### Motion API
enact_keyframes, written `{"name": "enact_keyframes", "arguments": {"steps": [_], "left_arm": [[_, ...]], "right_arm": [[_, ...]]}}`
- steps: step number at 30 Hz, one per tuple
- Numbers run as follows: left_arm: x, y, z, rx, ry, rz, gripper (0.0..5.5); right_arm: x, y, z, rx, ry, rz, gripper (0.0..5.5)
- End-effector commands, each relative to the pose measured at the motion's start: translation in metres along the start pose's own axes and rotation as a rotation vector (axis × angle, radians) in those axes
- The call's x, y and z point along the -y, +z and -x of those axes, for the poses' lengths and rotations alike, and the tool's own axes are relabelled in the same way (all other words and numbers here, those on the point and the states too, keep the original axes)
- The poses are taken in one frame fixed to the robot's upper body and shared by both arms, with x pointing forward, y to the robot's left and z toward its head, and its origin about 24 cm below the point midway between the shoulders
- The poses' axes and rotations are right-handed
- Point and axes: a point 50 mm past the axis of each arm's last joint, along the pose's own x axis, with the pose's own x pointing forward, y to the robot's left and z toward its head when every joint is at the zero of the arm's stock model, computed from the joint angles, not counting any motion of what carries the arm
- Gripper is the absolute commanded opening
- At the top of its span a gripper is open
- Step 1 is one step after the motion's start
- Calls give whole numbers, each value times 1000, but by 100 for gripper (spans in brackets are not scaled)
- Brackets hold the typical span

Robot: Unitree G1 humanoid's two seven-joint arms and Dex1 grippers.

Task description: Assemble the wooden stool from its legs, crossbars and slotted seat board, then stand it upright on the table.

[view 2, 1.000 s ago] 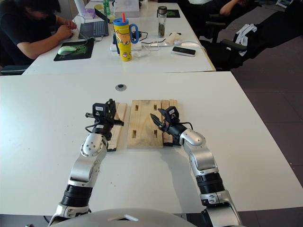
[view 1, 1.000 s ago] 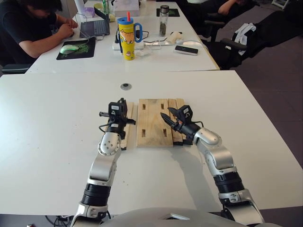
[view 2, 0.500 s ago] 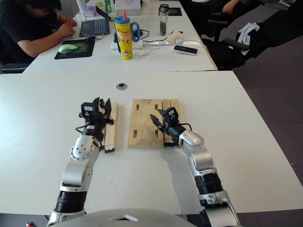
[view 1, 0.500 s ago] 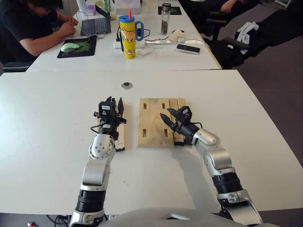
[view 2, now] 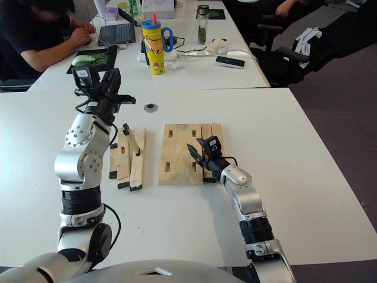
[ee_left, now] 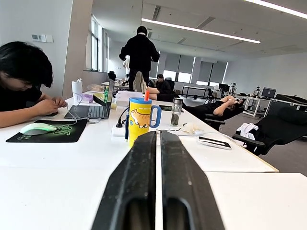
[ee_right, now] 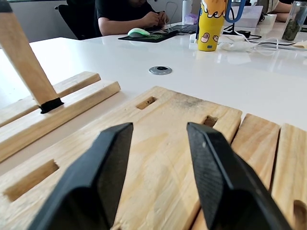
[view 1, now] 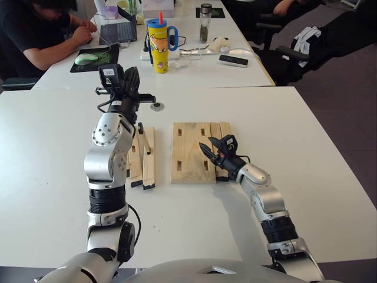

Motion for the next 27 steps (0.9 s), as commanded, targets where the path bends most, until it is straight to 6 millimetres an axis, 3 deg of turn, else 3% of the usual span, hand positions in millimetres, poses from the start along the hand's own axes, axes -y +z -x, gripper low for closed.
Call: {"name": "enact_keyframes", "arguments": {"steps": [1,4,6,8,10,12,18,23,27], "left_arm": [[3,7,-2,29,-22,-12,2],[9,23,-4,110,-42,-40,2],[7,14,-3,74,-35,-38,2],[-2,-38,1,-182,-5,-20,2],[-19,-89,19,-387,69,15,2],[-28,-106,29,-438,109,41,2],[-13,-82,9,-334,45,47,2],[-13,-66,6,-258,44,26,2],[-18,-32,2,-55,99,-118,2]], "right_arm": [[1,3,-3,10,-10,17,208],[0,3,-3,11,-12,16,208],[-1,3,-3,12,-13,17,208],[-1,3,-3,13,-14,16,208],[-2,4,-5,12,-7,18,208],[-2,5,-7,11,4,20,208],[1,6,-8,10,-2,24,208],[2,5,-10,11,-2,23,208],[3,5,-9,13,-9,21,208]]}}
